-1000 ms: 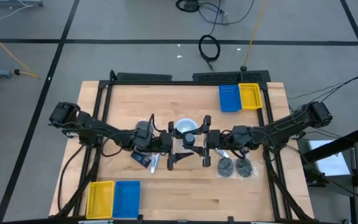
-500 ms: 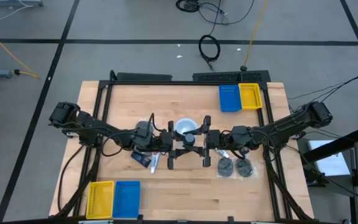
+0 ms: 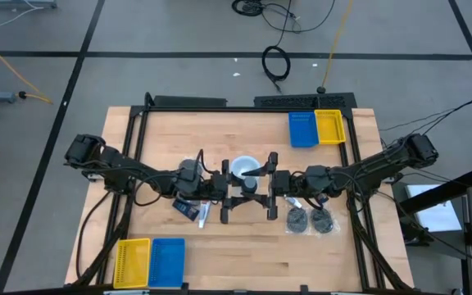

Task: Pick & Place Travel size toiletries
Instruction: Put the right black roll-on bottle into the bottom yellow bin

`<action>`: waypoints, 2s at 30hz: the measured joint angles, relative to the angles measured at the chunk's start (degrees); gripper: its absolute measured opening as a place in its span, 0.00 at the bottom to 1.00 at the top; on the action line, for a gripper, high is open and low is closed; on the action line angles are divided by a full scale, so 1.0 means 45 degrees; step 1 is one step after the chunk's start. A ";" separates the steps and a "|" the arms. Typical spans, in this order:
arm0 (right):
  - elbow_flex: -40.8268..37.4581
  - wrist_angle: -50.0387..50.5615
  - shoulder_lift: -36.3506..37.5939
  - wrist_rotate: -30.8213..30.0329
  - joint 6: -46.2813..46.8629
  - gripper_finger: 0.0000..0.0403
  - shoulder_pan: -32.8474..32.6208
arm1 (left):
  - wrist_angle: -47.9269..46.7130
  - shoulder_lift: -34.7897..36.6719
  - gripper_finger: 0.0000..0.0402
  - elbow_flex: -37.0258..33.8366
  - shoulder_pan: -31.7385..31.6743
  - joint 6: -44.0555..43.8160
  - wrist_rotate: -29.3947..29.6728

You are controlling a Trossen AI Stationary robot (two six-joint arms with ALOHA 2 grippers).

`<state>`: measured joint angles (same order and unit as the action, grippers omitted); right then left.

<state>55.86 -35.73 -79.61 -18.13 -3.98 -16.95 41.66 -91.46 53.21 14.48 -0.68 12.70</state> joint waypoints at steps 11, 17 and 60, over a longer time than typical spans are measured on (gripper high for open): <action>0.0005 0.0462 0.0561 0.0045 -0.0142 0.49 -0.0030 | -0.3266 0.1158 0.42 -0.0005 0.0274 -0.0550 0.0604; 0.0005 0.0645 0.0729 0.0044 -0.0400 0.49 -0.0354 | -0.6511 0.2751 0.42 -0.0005 0.1325 -0.1089 0.3088; 0.0005 0.0950 0.0719 0.0087 -0.0931 0.46 -0.0593 | -1.8507 0.3533 0.42 -0.0005 1.2818 -2.5575 0.1055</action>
<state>55.88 -31.46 -76.38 -17.74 -8.17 -19.62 -41.62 -75.56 53.19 72.16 -115.77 17.45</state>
